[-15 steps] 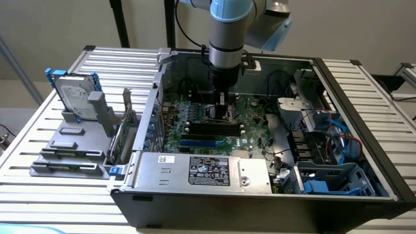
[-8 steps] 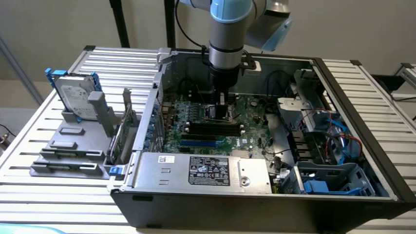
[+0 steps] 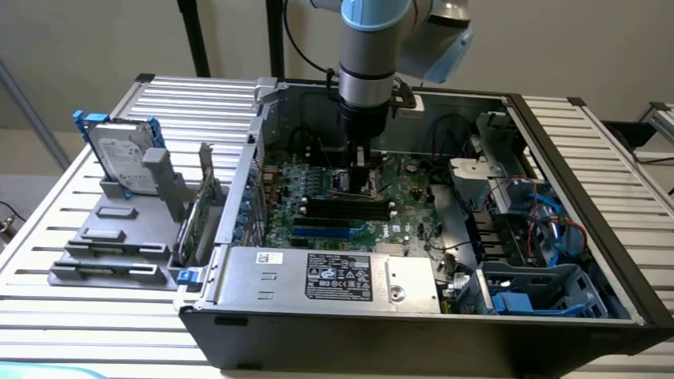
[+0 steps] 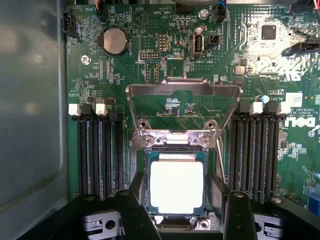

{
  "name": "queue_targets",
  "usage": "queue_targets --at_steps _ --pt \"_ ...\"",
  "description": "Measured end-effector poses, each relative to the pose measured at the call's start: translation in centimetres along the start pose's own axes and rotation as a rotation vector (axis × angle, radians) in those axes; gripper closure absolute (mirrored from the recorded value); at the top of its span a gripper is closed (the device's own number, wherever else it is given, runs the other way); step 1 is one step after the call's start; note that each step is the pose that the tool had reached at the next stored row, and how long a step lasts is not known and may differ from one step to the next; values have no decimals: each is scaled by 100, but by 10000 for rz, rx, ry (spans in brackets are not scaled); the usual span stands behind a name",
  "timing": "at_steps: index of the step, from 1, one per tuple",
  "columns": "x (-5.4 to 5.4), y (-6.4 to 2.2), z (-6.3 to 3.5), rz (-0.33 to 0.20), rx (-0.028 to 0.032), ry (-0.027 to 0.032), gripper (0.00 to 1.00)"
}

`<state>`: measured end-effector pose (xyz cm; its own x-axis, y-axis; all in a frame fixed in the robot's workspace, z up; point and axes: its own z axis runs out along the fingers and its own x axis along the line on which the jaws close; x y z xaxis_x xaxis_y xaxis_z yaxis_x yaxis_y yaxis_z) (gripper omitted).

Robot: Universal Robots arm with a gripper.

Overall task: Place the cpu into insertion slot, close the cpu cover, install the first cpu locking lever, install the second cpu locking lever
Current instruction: 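Place the cpu into insertion slot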

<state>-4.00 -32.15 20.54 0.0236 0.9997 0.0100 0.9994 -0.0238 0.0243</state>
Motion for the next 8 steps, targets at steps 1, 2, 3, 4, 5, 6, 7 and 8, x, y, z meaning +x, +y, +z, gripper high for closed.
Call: queue_targets --at_steps 1,2,3,4,5,6,7,8 --pt "0 -3 -33 2 1 0 38" --pt "0 -7 -65 0 0 0 38" --pt "0 -15 -96 -1 0 0 38" --pt "1 -28 -125 0 0 1 38" --pt "0 -44 -152 -1 0 0 38" --pt "0 -64 -177 0 0 1 40" --pt "-1 -88 -199 -1 0 1 46" --pt "-2 -120 -216 0 0 3 46"
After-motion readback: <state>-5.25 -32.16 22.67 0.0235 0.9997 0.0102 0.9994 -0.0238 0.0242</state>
